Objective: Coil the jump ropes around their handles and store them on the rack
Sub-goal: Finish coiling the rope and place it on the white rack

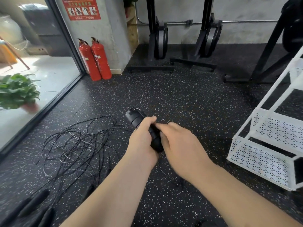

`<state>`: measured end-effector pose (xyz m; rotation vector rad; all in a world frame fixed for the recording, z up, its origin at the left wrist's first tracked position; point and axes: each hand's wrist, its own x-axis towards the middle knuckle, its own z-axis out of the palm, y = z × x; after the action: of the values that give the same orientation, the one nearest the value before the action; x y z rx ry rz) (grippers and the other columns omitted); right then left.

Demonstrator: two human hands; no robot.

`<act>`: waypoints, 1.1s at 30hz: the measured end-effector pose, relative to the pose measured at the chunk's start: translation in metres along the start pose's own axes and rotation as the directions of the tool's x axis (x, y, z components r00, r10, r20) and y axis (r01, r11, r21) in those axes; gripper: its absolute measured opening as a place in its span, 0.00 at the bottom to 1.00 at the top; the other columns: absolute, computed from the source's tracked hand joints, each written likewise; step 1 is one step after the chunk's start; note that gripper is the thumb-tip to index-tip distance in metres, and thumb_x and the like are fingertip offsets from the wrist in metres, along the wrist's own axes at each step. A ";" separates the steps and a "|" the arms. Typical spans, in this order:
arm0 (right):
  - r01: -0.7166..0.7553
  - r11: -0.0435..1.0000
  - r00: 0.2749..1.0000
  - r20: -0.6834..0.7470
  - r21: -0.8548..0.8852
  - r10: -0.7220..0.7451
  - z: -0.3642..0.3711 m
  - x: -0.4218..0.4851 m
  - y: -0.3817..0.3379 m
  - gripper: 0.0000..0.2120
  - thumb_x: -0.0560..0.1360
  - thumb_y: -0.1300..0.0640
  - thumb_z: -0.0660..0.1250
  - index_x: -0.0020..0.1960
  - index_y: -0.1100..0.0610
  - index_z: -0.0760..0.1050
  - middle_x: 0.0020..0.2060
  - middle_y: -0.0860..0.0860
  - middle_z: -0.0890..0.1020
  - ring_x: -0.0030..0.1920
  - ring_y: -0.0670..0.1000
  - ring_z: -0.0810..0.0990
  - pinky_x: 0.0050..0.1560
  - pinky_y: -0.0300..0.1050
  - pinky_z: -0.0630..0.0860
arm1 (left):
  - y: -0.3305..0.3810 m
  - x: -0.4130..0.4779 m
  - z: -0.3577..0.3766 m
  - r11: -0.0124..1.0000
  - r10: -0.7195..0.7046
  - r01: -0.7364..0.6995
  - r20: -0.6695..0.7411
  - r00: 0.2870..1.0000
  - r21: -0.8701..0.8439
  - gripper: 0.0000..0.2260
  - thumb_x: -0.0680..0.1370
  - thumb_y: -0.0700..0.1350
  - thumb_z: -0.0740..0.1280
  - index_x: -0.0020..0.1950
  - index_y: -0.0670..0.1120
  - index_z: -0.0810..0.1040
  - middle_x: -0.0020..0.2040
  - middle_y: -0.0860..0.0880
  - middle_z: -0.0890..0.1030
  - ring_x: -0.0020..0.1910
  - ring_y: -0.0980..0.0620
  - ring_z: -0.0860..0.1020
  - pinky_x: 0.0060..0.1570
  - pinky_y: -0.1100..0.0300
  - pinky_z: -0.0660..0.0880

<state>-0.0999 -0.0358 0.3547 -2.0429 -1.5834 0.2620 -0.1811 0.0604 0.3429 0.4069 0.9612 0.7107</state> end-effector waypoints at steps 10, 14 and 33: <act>0.071 0.997 0.997 -0.009 0.027 -0.071 -0.002 -0.010 0.001 0.24 0.81 0.43 0.63 0.76 0.39 0.68 0.63 0.42 0.65 0.52 0.48 0.79 0.50 0.51 0.81 | 0.008 -0.005 -0.001 0.999 0.053 -0.052 0.044 0.998 -0.011 0.10 0.81 0.47 0.67 0.49 0.43 0.85 0.51 0.40 0.89 0.55 0.41 0.88 0.59 0.46 0.83; 0.129 0.990 0.990 -0.042 -0.061 -0.132 -0.002 -0.008 0.006 0.25 0.81 0.40 0.65 0.77 0.40 0.67 0.68 0.43 0.68 0.63 0.48 0.74 0.56 0.50 0.80 | 0.007 -0.012 0.003 0.998 0.055 -0.052 0.071 0.996 -0.044 0.12 0.84 0.48 0.64 0.48 0.47 0.85 0.52 0.48 0.89 0.48 0.44 0.88 0.49 0.51 0.82; -0.422 0.832 0.907 0.162 0.361 0.390 -0.058 0.013 0.073 0.13 0.82 0.42 0.70 0.48 0.51 0.83 0.33 0.45 0.85 0.30 0.43 0.74 0.40 0.47 0.69 | -0.003 -0.016 -0.013 -0.088 0.462 -0.559 0.531 0.710 0.825 0.40 0.77 0.60 0.74 0.84 0.56 0.56 0.79 0.56 0.63 0.77 0.56 0.65 0.78 0.51 0.65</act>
<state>-0.0084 -0.0529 0.3671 -2.0387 -1.0103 0.7642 -0.1975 0.0475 0.3440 2.1660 1.0809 0.6263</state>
